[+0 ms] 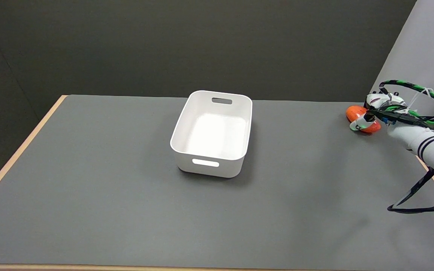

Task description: Pick up mango.

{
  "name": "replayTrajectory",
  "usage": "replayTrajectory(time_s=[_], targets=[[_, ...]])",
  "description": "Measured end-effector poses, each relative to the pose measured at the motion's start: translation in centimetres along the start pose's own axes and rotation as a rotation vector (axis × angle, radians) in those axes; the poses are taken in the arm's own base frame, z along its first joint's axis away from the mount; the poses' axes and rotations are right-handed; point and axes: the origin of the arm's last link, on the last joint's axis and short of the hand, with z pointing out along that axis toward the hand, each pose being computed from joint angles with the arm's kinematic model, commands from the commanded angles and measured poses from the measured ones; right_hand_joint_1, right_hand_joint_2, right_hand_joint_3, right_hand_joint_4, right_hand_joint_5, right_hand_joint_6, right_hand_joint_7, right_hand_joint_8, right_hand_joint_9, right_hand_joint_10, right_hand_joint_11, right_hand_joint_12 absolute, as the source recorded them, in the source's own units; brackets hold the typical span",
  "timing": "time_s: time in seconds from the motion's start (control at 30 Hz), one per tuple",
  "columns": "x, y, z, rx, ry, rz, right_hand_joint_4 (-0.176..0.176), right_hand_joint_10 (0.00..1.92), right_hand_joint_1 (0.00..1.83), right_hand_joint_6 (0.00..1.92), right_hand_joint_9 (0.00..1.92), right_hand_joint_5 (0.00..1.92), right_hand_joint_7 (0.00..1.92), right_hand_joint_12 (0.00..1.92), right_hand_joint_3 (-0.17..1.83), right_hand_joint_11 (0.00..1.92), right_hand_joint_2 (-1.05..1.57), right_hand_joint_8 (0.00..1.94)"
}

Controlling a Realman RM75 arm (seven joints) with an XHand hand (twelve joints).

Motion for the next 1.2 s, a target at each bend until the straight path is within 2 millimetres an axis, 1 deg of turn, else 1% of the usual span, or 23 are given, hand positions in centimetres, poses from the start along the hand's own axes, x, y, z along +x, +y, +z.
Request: replayTrajectory(time_s=[0.27, 0.37, 0.47, 0.6, 0.73, 0.87, 0.9, 0.93, 1.0, 1.2], targets=[[-0.3, -0.1, -0.3, 0.007, 0.002, 0.056, -0.141, 1.87, 1.13, 1.61, 0.68, 0.46, 0.75, 1.92, 0.13, 0.01, 1.28, 1.60], [-0.3, -0.3, -0.5, 0.018, 0.012, 0.106, -0.155, 1.88, 1.15, 1.56, 0.73, 0.49, 0.77, 1.92, 0.16, 0.03, 1.24, 1.57], [-0.1, -0.8, -0.9, 0.041, 0.028, 0.170, -0.157, 1.89, 1.16, 1.54, 0.74, 0.50, 0.77, 1.92, 0.16, 0.02, 1.24, 1.57], [0.7, -1.4, -1.7, 0.079, 0.074, 0.265, -0.160, 1.92, 1.16, 1.53, 0.75, 0.51, 0.78, 1.92, 0.16, 0.02, 1.24, 1.56], [2.1, -1.8, -3.1, 0.119, 0.144, 0.368, -0.159, 1.91, 1.16, 1.52, 0.75, 0.52, 0.79, 1.92, 0.17, 0.02, 1.23, 1.56], [3.8, -1.8, -4.8, 0.154, 0.221, 0.476, -0.176, 1.91, 1.16, 1.52, 0.77, 0.52, 0.79, 1.92, 0.13, 0.05, 1.25, 1.57], [4.0, -1.8, -5.1, 0.160, 0.233, 0.493, -0.176, 1.90, 1.17, 1.51, 0.78, 0.53, 0.80, 1.92, 0.15, 0.07, 1.23, 1.56], [4.6, -1.8, -5.7, 0.174, 0.258, 0.531, -0.175, 1.89, 1.17, 1.51, 0.79, 0.54, 0.81, 1.92, 0.18, 0.09, 1.22, 1.56], [5.3, -1.8, -6.7, 0.196, 0.289, 0.584, -0.162, 1.86, 1.18, 1.47, 0.83, 0.57, 0.83, 1.92, 0.25, 0.16, 1.16, 1.53], [6.7, -2.6, -9.4, 0.292, 0.333, 0.685, -0.158, 1.85, 1.19, 1.46, 0.84, 0.58, 0.84, 1.92, 0.30, 0.20, 1.13, 1.50]])
